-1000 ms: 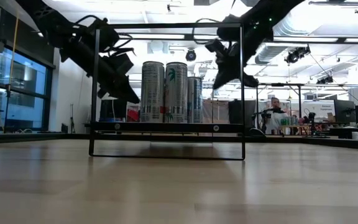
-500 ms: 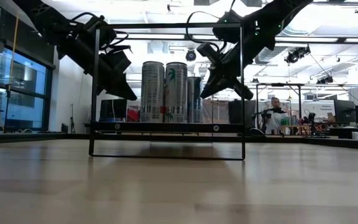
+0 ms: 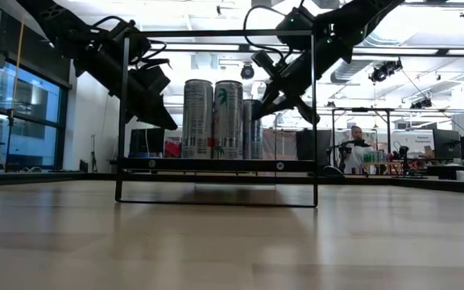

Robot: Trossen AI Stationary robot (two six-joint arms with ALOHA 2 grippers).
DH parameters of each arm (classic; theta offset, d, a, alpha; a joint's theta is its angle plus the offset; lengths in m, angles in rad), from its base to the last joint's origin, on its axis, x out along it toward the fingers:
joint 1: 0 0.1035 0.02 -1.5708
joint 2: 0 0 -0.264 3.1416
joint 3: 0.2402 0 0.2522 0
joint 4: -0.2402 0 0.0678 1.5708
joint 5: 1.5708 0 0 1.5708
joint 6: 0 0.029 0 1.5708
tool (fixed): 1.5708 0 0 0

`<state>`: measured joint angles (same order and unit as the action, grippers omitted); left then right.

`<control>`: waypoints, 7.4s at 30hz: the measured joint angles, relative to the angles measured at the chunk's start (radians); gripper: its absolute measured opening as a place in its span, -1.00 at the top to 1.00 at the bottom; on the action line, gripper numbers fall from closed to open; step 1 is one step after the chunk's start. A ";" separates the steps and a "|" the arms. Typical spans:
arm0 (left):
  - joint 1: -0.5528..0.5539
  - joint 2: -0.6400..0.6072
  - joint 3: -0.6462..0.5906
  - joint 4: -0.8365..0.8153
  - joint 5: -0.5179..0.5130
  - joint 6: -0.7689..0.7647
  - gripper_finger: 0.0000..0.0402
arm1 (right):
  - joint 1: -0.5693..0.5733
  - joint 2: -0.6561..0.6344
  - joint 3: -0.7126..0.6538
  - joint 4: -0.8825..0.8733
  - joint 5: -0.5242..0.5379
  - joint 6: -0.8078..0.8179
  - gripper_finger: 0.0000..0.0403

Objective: Place canned beverage on shelf
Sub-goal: Adjust the soda cans on the shelf, then put the blue soda can on the shelf aligned with the other blue soda can

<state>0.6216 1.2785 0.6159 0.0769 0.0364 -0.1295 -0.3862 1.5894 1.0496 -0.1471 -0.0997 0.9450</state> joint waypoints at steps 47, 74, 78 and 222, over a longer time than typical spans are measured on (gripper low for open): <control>-0.657 -0.591 0.002 0.118 -0.304 -0.011 1.00 | 0.440 -0.652 0.001 0.013 -0.013 -0.640 1.00; -0.675 -0.591 0.001 0.120 -0.319 -0.050 0.85 | 0.494 -0.510 0.190 0.005 -0.008 -0.512 -0.58; -0.674 -0.591 0.001 0.122 -0.320 -0.051 0.78 | 0.489 -0.484 0.210 0.004 -0.008 -0.539 -0.69; -0.675 -0.481 0.001 -0.190 -0.298 -0.183 -0.13 | 0.299 0.512 1.172 -1.423 0.064 -0.721 -0.07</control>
<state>-0.0536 0.7980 0.6170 -0.1127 -0.2613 -0.3126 -0.0869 2.1011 2.2215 -1.5705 -0.0353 0.2240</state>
